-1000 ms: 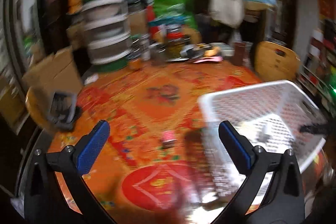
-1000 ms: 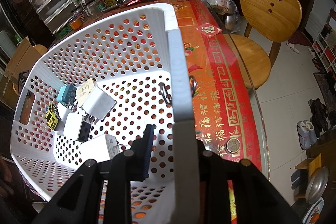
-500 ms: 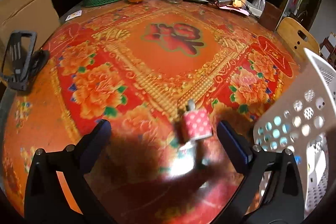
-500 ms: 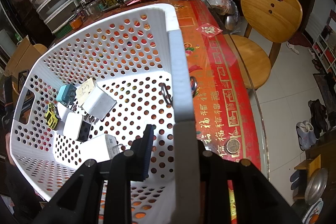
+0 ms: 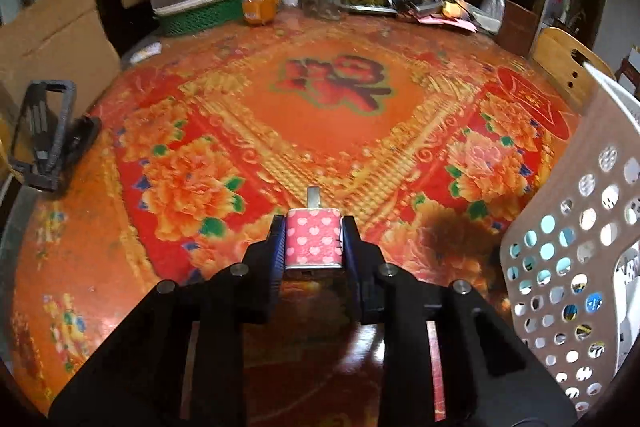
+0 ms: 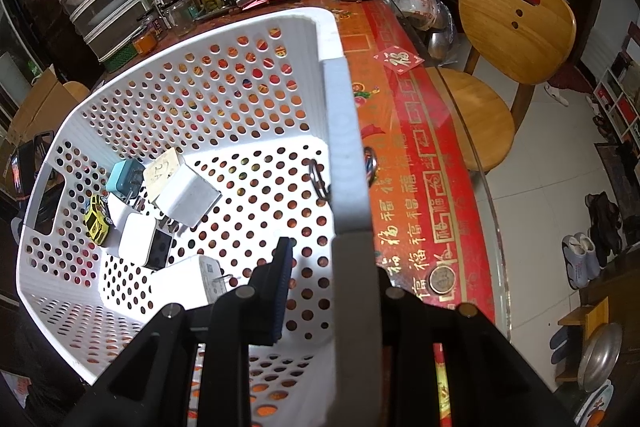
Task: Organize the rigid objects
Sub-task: 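Move the left tool to the pink patterned charger and grasp it, then carry the pink charger into the basket and open the left tool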
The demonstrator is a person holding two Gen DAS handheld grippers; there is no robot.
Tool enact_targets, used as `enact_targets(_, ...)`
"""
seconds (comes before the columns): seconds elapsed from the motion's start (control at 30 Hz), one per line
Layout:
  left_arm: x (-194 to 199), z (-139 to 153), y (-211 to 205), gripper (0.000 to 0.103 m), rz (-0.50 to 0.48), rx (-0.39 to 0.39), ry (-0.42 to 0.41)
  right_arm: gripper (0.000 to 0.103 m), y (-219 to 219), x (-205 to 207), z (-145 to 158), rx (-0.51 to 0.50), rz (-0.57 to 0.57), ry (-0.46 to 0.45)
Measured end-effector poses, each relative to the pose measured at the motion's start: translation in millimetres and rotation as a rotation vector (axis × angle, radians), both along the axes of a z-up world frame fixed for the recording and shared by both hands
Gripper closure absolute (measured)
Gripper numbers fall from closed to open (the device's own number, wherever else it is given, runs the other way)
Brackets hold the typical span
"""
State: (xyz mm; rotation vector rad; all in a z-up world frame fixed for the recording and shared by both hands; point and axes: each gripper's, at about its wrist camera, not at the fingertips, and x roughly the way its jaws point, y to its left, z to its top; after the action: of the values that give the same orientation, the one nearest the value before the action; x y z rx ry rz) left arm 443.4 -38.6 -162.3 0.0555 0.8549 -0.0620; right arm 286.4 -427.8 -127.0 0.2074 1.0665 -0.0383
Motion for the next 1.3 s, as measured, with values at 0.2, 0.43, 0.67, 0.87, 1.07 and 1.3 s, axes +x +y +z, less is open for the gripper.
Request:
enact_targets(0.2, -19, 25, 14, 0.078, 0.090, 0.032, -0.147, 0.076, 0, -1, 0, -0.009, 0.003, 0.003)
enact_targets(0.43, -25, 41, 19, 0.078, 0.141, 0.066, -0.152, 0.076, -1, -1, 0, -0.004, 0.000, 0.002)
enact_targets(0.67, -63, 96, 11, 0.078, 0.127, 0.137, -0.228, 0.076, -1, -1, 0, 0.000, 0.007, -0.002)
enact_targets(0.87, -90, 134, -20, 0.078, 0.096, 0.207, -0.235, 0.076, 0, -1, 0, 0.000, 0.008, -0.006)
enact_targets(1.07, -114, 149, -79, 0.078, 0.016, 0.269, -0.239, 0.076, 0, -1, 0, 0.001, 0.007, -0.006)
enact_targets(1.3, -126, 146, -147, 0.078, -0.070, 0.320, -0.227, 0.076, 0, -1, 0, 0.001, 0.008, -0.006)
